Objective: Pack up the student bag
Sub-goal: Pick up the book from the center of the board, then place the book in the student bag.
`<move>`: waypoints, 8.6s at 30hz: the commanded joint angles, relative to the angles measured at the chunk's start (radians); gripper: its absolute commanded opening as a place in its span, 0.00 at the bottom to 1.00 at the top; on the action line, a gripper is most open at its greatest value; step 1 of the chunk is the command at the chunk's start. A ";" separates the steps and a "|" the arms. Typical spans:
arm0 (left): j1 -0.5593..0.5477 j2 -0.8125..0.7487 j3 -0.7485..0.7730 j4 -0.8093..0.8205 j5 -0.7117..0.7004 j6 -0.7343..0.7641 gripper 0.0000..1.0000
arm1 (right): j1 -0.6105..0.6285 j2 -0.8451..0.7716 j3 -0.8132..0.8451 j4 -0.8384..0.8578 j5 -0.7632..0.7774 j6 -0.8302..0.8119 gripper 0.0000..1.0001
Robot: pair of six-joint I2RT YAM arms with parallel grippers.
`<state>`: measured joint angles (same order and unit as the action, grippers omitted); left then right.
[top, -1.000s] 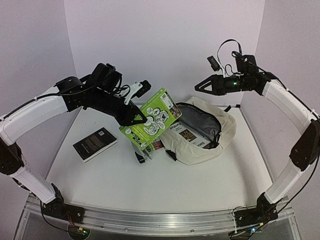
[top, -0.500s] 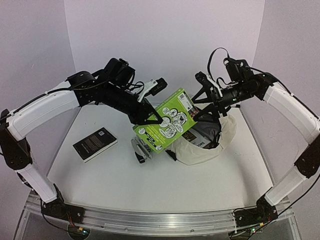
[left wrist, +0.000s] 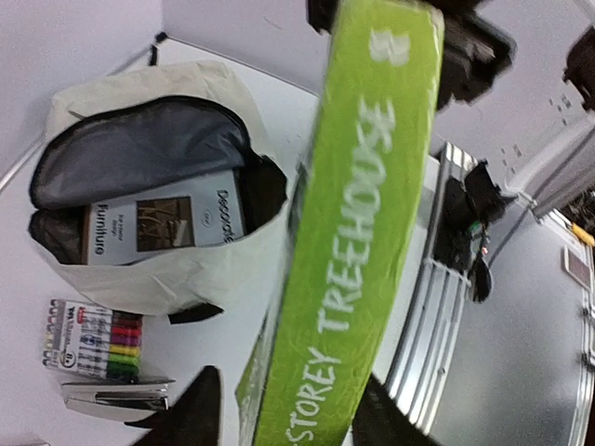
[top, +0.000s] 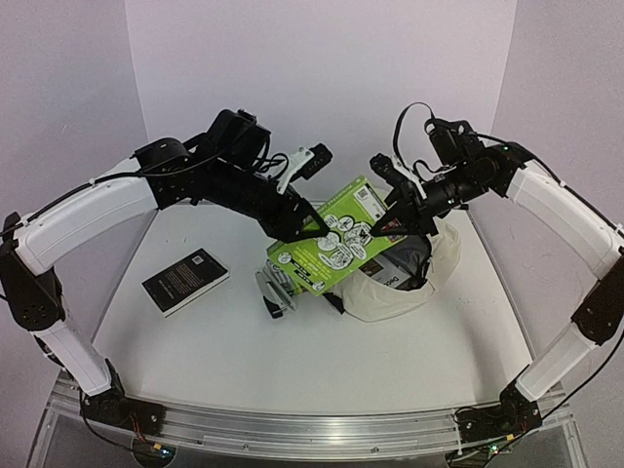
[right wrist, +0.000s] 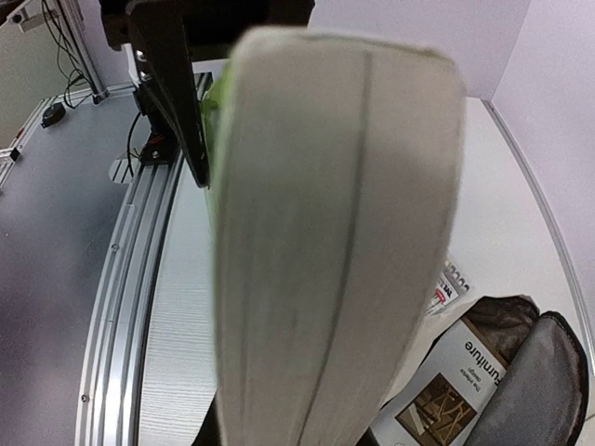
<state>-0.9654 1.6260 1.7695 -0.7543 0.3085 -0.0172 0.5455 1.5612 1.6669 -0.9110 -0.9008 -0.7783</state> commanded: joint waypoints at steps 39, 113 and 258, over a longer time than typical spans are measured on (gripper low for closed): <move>0.246 0.069 -0.204 0.951 0.240 -1.236 0.90 | 0.230 -0.036 -0.793 2.263 1.097 -0.724 0.01; 0.352 -0.201 -0.655 0.885 0.140 -1.270 0.00 | 0.004 0.488 0.320 0.156 0.736 0.443 0.00; 0.243 0.740 0.427 0.271 0.195 -0.667 0.69 | -0.233 0.402 0.246 0.043 0.456 0.634 0.89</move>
<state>-0.7326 2.5138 2.2629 -0.4976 0.5515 -0.6994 0.3149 2.0052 1.8954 -0.8547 -0.4142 -0.1566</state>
